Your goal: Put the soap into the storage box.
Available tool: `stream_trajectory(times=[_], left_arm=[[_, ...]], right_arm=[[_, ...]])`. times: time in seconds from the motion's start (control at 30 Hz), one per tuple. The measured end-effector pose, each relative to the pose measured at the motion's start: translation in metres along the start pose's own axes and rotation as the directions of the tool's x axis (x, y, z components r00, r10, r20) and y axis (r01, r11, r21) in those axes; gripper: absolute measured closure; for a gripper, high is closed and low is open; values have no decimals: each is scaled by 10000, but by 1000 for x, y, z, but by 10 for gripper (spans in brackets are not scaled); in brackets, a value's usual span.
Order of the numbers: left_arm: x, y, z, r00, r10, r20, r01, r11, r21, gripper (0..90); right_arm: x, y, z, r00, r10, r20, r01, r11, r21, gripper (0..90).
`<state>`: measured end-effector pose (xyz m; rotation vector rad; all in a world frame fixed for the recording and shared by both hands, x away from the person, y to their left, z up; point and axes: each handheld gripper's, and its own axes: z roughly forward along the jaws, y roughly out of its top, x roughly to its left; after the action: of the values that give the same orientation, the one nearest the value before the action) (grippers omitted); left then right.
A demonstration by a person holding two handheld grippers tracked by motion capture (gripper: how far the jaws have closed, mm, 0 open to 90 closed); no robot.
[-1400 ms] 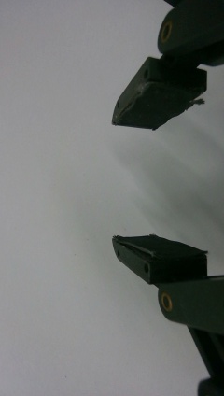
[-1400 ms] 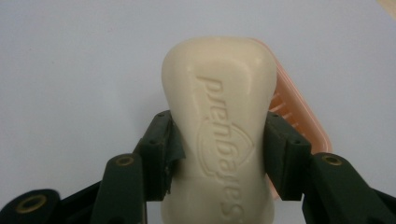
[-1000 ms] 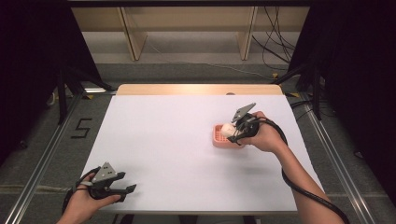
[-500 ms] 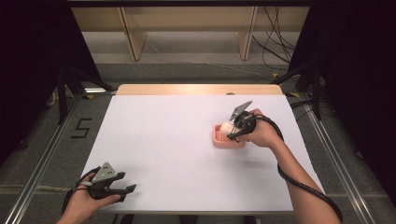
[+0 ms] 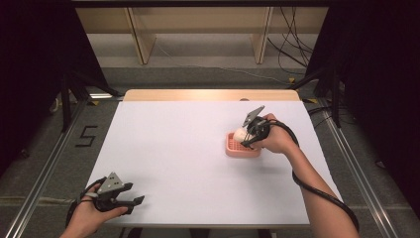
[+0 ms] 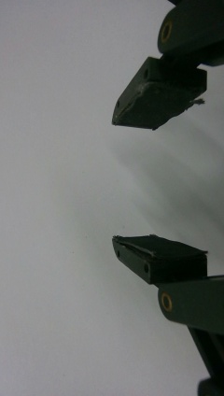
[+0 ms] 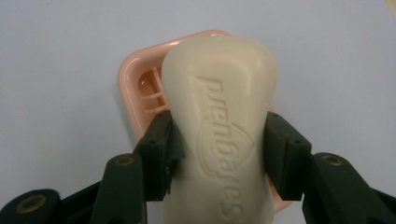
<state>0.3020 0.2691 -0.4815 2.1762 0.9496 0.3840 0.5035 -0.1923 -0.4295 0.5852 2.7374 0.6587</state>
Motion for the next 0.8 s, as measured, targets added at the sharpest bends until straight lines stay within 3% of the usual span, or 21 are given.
stream_trajectory(times=[0.17, 0.43, 0.47, 0.6, 0.7, 0.8], left_arm=[[0, 0, 0, 10000, 8, 2, -8, 10000, 2, 345], [0, 0, -1, 10000, 13, -24, -13, 10000, 21, 345], [2, 0, -1, 9994, 332, -39, -332, 9994, 19, 345], [0, 0, 1, 9999, -105, -35, 104, 9995, -294, 345], [0, 0, 1, 9999, -107, -36, 105, 9995, -297, 345], [-1, 0, 1, 9999, -133, -42, 131, 9994, -305, 345]], right_arm=[[-1, 0, 3, 10000, -85, -34, 86, 9999, 87, 502], [-1, -1, 7, 9997, 219, -48, -218, 9996, 185, 501], [-2, -1, 7, 10000, 51, -2, -51, 9998, 171, 501], [-2, -2, 8, 9996, 292, -6, -291, 9993, 251, 501], [-2, -3, 9, 9997, 222, -54, -221, 9993, 287, 499], [-2, -3, 10, 9984, 572, -1, -572, 9981, 213, 469]])
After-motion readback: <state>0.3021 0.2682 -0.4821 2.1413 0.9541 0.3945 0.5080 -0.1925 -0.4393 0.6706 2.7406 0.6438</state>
